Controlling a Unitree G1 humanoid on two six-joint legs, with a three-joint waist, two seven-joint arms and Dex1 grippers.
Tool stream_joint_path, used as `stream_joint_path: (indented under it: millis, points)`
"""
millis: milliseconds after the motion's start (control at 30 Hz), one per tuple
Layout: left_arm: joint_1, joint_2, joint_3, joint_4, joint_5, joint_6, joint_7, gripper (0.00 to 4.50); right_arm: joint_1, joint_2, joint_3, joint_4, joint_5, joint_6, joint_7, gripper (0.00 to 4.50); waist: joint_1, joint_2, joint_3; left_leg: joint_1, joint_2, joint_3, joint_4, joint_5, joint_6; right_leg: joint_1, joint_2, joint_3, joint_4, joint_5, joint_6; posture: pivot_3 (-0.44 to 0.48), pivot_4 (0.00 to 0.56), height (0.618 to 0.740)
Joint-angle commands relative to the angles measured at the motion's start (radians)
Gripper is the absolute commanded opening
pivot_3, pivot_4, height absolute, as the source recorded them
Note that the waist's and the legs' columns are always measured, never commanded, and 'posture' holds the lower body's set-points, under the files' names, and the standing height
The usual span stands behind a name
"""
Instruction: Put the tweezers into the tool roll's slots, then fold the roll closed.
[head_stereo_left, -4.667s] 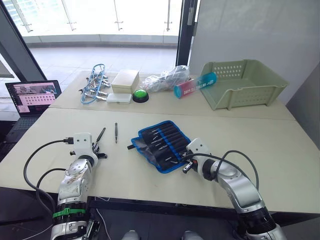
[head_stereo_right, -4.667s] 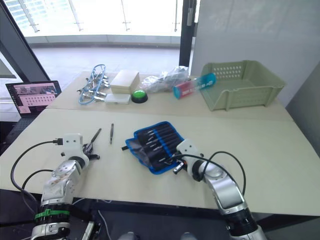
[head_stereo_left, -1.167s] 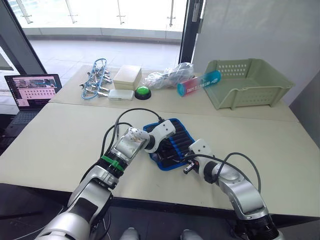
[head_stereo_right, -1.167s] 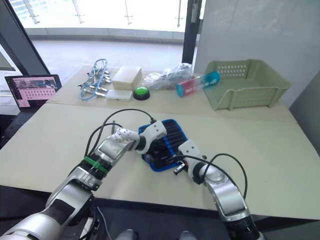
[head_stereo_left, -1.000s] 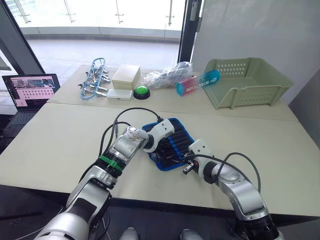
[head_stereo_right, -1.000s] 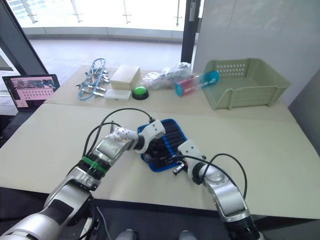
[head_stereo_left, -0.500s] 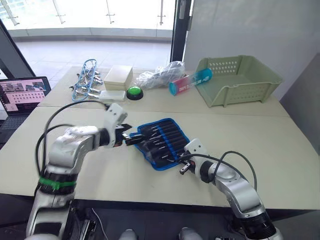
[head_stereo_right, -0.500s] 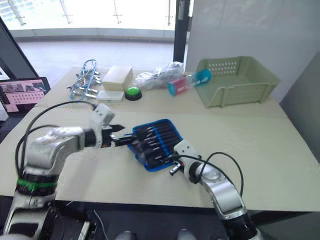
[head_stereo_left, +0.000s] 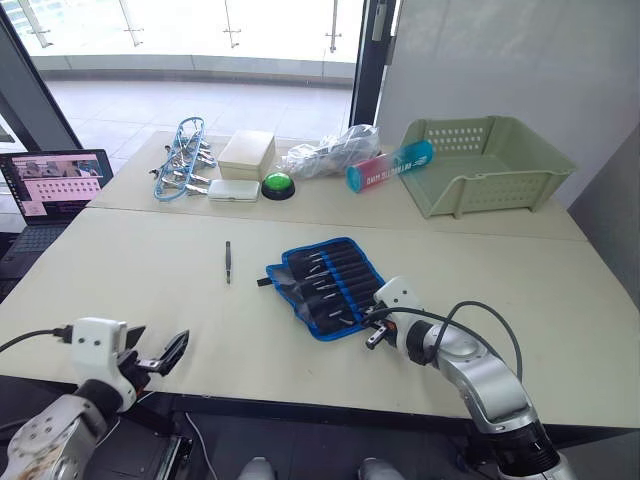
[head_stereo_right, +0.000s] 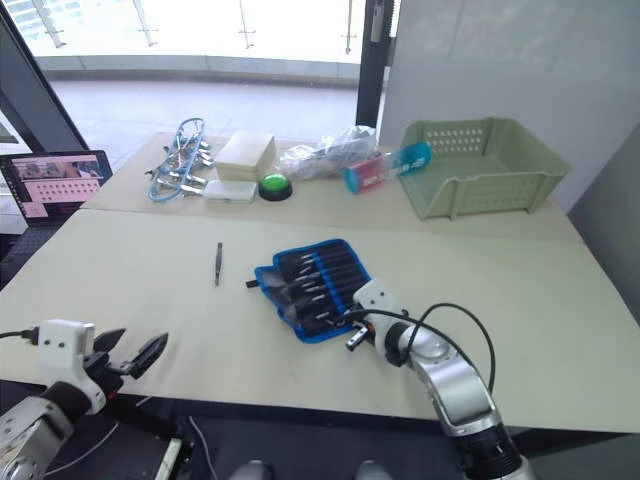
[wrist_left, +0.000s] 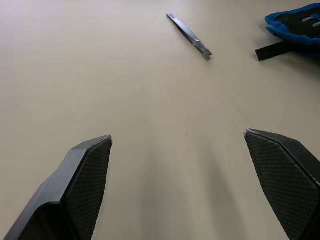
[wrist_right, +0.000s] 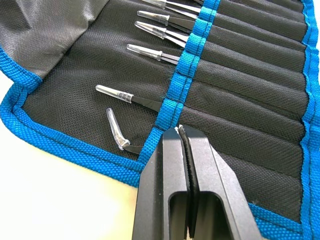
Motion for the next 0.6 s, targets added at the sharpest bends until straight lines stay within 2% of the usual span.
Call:
stream_joint_path:
  millis: [33, 167, 433, 600]
  points:
    - [0.052, -0.026, 0.03, -0.084, -0.054, -0.05, 0.021, 4.49, 0.02, -0.011, 0.038, 0.071, -0.003, 0.023, 0.023, 0.0, -0.002, -0.001, -0.001, 0.0, 0.0, 0.0, 0.0, 0.0, 0.0, 0.0, 0.0, 0.0, 0.0, 0.0, 0.0, 0.0, 0.15, 0.74]
    - [0.082, -0.025, 0.003, -0.115, -0.053, -0.07, 0.048, 4.49, 0.01, -0.01, 0.042, 0.083, -0.004, 0.015, 0.033, 0.0, -0.003, -0.002, -0.002, 0.001, 0.0, 0.0, 0.0, 0.0, 0.0, 0.0, 0.0, 0.0, 0.0, 0.0, 0.0, 0.0, 0.15, 0.74]
    - [0.029, 0.014, -0.078, -0.077, -0.033, -0.064, 0.108, 4.49, 0.007, -0.008, 0.041, 0.081, -0.005, 0.016, 0.036, 0.0, -0.005, -0.003, -0.002, 0.001, 0.0, 0.0, 0.0, 0.0, 0.0, 0.0, 0.001, 0.0, 0.0, 0.0, 0.0, 0.0, 0.15, 0.74]
    - [-0.091, 0.023, -0.19, 0.05, 0.06, -0.064, 0.202, 4.49, 0.009, -0.005, 0.034, 0.076, -0.006, 0.021, 0.028, 0.0, -0.004, -0.002, -0.002, 0.001, 0.0, 0.0, 0.0, 0.0, 0.0, 0.0, 0.001, 0.0, 0.0, 0.0, 0.0, 0.0, 0.15, 0.74]
